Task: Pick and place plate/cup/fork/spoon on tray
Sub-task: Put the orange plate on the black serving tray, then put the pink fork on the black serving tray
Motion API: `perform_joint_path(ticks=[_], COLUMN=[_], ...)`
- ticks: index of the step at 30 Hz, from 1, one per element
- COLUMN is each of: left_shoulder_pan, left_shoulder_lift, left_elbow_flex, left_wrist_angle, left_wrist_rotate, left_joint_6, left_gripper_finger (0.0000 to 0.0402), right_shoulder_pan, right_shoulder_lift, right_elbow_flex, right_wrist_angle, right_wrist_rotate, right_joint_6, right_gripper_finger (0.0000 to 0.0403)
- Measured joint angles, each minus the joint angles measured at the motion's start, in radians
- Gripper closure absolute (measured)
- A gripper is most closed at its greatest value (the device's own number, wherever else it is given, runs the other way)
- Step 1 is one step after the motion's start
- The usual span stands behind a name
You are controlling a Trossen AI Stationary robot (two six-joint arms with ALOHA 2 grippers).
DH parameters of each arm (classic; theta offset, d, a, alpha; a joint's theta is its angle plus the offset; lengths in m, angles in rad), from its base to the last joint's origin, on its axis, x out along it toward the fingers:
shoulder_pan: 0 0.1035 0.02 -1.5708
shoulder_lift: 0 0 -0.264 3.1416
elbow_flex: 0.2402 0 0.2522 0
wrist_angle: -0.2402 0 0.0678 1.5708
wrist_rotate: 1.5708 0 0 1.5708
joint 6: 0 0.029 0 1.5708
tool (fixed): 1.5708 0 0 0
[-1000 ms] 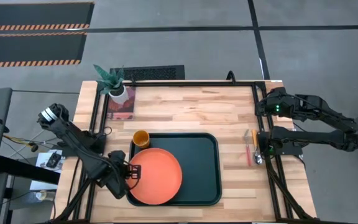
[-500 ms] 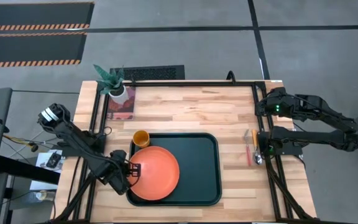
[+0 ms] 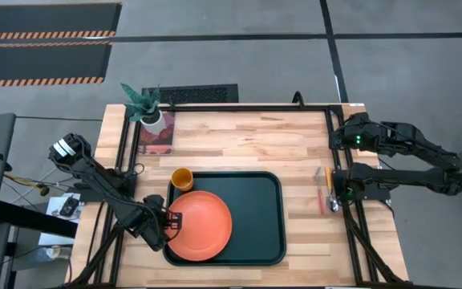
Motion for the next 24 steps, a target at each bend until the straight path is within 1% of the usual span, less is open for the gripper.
perform_joint_path(ticks=[10,14,20,24], left_shoulder_pan=[0.000,0.000,0.000,0.000], left_shoulder_lift=[0.000,-0.019,-0.068,-0.110], left_elbow_flex=[0.002,0.026,0.042,0.042], left_wrist_angle=[0.007,0.004,-0.002,-0.006], left_wrist_rotate=[0.018,0.008,0.000,-0.020], left_joint_6=[-0.014,-0.022,-0.004,0.002], left_gripper_finger=[0.0280,0.0251,0.0225,0.0218], right_shoulder_pan=[0.000,0.000,0.001,0.004], right_shoulder_lift=[0.000,0.013,0.121,0.210], right_elbow_flex=[0.000,0.000,-0.002,-0.058], right_wrist_angle=[0.000,-0.001,0.001,-0.001], right_wrist_rotate=[0.000,-0.008,-0.100,-0.191], right_joint_6=[0.000,0.001,-0.016,-0.009], right_gripper_finger=[0.0189,0.0189,0.0194,0.0201])
